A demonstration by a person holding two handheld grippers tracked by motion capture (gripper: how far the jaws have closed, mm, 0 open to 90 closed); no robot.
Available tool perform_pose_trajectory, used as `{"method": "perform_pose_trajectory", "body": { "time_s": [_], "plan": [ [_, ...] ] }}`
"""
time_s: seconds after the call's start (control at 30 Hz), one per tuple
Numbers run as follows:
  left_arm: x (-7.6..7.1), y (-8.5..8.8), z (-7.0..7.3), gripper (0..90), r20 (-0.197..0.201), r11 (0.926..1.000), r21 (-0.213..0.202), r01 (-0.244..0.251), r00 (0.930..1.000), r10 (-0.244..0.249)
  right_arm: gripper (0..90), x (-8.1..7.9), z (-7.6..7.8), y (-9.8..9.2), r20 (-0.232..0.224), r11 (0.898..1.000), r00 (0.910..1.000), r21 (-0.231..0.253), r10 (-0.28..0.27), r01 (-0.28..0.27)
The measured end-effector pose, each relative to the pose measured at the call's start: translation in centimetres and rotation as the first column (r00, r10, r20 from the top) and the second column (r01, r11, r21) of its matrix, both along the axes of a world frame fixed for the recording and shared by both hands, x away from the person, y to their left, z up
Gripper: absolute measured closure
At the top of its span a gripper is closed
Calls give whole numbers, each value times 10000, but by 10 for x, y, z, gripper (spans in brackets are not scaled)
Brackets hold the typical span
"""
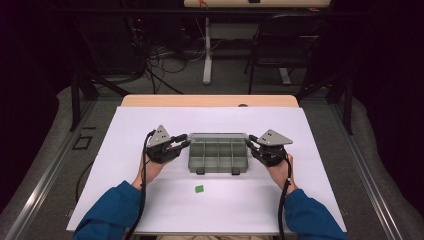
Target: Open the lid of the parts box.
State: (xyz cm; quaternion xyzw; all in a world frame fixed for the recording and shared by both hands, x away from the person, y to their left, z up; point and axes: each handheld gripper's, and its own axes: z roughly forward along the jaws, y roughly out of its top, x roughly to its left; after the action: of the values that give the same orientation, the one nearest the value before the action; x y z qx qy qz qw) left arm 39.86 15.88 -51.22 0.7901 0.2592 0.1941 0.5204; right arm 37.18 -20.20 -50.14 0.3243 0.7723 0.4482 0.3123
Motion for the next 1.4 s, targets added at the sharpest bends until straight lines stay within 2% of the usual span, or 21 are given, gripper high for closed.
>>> {"method": "perform_pose_trajectory", "body": {
  "time_s": [0.37,0.67,1.4],
  "plan": [
    [7,1,5,721,-279,9999,-122,66,9996,-69,757,6,6,1,-194,10000,9998,-17,-76,76],
    [12,1,7,742,-250,9999,-145,-26,9997,22,762,13,10,1,-305,9999,9995,90,-98,101],
    [27,0,14,778,-462,9990,-320,-320,9985,305,786,28,18,0,-547,9987,9981,402,-282,305]
  ]
}}
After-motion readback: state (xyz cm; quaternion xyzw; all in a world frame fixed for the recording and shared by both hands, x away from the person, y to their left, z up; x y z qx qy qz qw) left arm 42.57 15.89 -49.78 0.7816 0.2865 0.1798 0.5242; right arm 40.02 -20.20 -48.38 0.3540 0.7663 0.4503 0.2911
